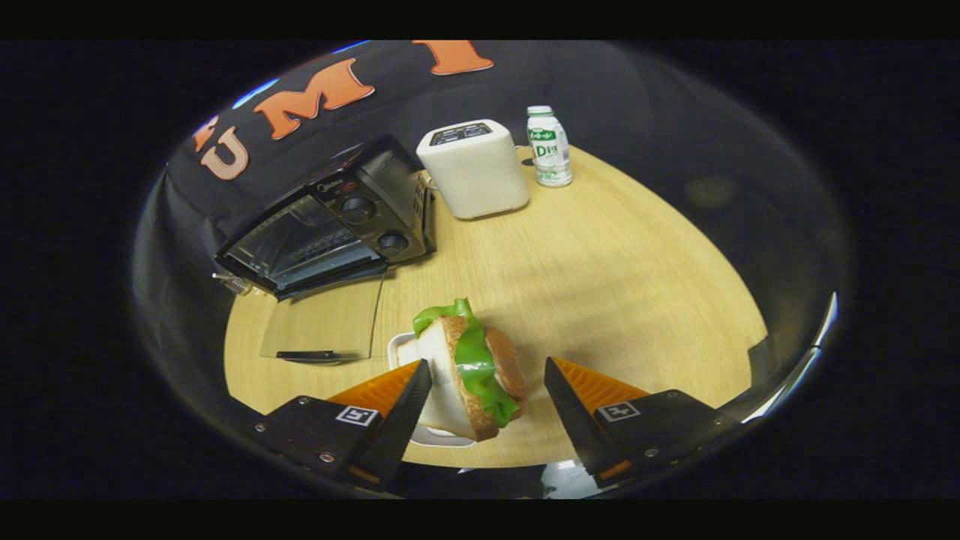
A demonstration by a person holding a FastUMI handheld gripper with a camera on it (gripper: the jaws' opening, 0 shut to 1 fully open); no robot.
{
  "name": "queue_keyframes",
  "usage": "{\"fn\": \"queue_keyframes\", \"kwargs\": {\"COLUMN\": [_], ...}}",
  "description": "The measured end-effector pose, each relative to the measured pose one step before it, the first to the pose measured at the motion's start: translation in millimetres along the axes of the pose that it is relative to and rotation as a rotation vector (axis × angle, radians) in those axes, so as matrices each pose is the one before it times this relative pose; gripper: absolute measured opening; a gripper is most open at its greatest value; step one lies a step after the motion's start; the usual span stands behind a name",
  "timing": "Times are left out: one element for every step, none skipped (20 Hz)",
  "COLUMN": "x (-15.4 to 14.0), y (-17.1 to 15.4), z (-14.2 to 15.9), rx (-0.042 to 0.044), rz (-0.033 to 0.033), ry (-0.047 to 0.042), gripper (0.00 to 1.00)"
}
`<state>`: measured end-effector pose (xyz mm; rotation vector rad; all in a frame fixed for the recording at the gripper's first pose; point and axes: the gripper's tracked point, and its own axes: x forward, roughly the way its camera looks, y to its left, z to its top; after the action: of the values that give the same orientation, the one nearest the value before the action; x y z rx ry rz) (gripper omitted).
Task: Open the toaster oven, put the food inside, and close the toaster oven door.
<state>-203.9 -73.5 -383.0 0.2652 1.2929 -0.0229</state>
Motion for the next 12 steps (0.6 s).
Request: {"fn": "queue_keyframes", "kwargs": {"x": [4.49,1.19,1.31,-0.64,-1.87,0.5,-0.87,0.42,-0.33,-0.79,-1.92,-1.83], "y": [3.12,3.6,-0.25,1.82,1.74,2.62,1.66,1.0,0.6,1.67,1.83,2.28], "z": [-0.51,0.58,-0.8,-0.08,1.47,1.29,1.07,0.77,0.57,-0.61,0.34,0.71], "rx": [0.0198,0.02067,0.01806,0.01474,0.01479,0.01449,0.01098,0.00139,-0.00419,0.00023,-0.00147,-0.00138], "rz": [0.03246,0.0352,0.02479,0.03385,0.03404,0.03963,0.02779,0.01728,0.00943,0.00875,0.00616,0.00317], "ry": [0.01317,0.01864,0.01611,0.0232,0.01654,0.01369,0.01264,0.00596,0.00482,0.00408,0.00016,-0.00354], "gripper": [0.87,0.84,0.73,0.67,0.61,0.56,0.46,0.41,0.34,0.33,0.3,0.29]}}
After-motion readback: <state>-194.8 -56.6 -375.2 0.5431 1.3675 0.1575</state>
